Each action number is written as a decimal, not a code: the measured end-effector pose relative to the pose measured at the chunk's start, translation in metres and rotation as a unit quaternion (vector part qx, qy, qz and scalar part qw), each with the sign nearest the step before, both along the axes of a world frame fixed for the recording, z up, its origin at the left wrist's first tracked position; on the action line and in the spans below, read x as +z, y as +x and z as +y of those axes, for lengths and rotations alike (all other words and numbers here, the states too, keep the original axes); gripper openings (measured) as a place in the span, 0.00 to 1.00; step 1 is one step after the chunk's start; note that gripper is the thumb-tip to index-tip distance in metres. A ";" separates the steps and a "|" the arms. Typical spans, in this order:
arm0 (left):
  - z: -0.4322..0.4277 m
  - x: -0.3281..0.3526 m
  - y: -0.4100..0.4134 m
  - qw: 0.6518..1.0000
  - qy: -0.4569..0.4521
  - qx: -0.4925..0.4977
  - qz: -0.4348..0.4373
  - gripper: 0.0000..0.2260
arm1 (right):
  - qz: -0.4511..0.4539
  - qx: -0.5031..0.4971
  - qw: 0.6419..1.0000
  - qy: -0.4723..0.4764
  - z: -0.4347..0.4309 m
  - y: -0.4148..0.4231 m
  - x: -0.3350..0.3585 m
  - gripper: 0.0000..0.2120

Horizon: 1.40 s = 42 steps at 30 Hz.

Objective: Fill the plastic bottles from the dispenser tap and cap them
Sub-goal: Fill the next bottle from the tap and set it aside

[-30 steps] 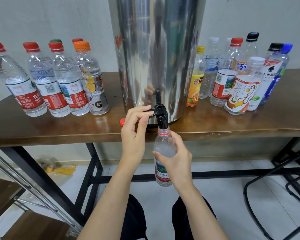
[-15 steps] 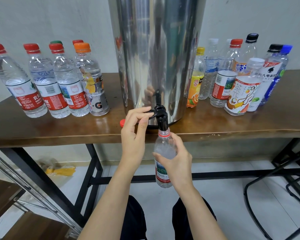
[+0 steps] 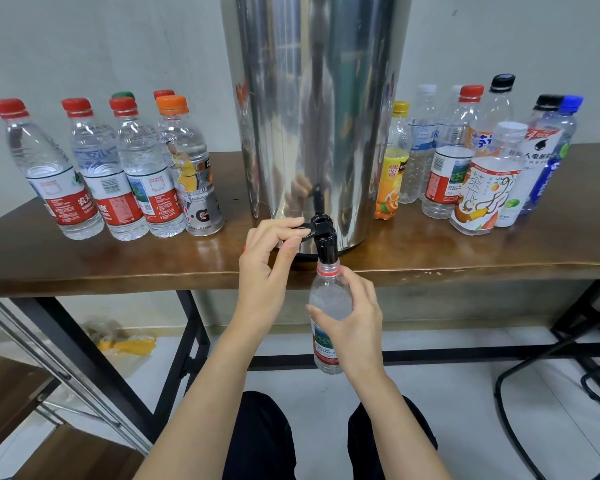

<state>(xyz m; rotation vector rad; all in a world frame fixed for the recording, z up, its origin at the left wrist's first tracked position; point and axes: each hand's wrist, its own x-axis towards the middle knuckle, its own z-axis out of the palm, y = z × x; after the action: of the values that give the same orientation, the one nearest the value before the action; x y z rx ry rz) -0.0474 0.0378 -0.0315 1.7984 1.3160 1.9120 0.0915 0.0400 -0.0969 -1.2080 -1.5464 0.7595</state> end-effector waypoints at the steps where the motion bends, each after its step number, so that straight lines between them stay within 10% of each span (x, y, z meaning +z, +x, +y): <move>1: 0.000 0.000 0.000 1.000 0.000 0.000 0.002 0.08 | -0.003 0.000 1.000 0.001 0.000 0.000 0.000 0.33; 25: 0.007 0.010 -0.020 0.986 0.039 -0.003 0.160 0.07 | 0.010 0.011 1.000 0.001 0.004 0.001 0.000 0.33; 34: 0.018 0.068 -0.014 0.934 0.032 -0.005 0.356 0.12 | 0.015 0.023 1.000 0.001 0.004 0.004 -0.001 0.32; 42: 0.015 0.062 -0.012 0.977 -0.014 0.007 0.212 0.11 | 0.024 0.027 0.999 0.004 0.004 0.005 0.001 0.32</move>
<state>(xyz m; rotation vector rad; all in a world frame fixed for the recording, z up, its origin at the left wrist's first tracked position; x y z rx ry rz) -0.0593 0.0532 0.0307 2.2738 1.4697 1.5541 0.0961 0.0439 -0.0962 -1.1386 -1.5466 0.8103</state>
